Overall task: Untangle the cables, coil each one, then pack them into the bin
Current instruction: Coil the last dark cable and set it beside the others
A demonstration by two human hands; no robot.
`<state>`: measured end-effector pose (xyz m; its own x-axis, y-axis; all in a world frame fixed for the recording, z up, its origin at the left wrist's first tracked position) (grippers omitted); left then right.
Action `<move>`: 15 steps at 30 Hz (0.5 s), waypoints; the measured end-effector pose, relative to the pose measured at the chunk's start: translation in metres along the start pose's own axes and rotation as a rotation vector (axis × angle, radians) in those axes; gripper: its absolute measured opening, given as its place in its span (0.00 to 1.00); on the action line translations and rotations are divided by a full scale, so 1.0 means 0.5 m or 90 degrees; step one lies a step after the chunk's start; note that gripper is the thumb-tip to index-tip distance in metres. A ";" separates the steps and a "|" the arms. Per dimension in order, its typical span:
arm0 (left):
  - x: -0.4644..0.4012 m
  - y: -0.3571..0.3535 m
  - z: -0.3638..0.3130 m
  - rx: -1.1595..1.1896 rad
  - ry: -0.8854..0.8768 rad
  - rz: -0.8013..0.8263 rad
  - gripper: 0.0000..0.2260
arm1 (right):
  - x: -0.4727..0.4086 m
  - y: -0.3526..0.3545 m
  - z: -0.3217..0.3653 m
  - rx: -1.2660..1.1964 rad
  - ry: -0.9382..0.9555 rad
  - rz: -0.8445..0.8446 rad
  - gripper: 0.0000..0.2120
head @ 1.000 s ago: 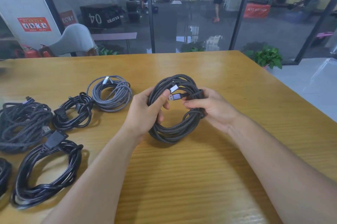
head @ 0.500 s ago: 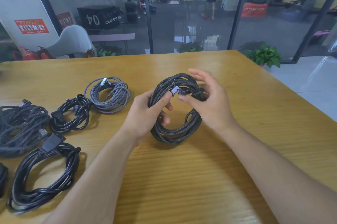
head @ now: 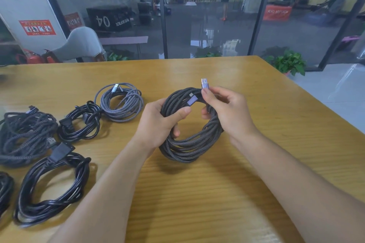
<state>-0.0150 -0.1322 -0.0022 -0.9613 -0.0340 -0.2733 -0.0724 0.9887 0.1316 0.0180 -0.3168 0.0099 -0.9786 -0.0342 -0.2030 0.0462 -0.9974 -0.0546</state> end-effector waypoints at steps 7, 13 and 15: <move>0.000 -0.013 0.004 -0.007 -0.024 -0.023 0.06 | -0.008 -0.002 -0.024 -0.199 -0.204 0.034 0.12; -0.007 -0.007 0.012 -0.011 -0.062 -0.045 0.15 | -0.010 -0.002 -0.031 -0.122 -0.118 0.111 0.14; -0.008 -0.006 0.015 -0.035 -0.058 -0.047 0.10 | -0.008 -0.002 -0.033 -0.076 -0.080 0.104 0.15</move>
<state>-0.0088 -0.1339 -0.0087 -0.9250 -0.0900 -0.3691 -0.1587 0.9743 0.1601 0.0253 -0.3145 -0.0053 -0.9732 -0.2090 -0.0958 0.2215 -0.9639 -0.1476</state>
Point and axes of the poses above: each hand's wrist, its own x-axis away from the middle knuckle, its own y-axis out of the back of the hand, z = x × y, the point moved 2 cm from there along -x, towards the middle knuckle, and after that the axes turned 2 degrees about -y, right-handed, at the moved point
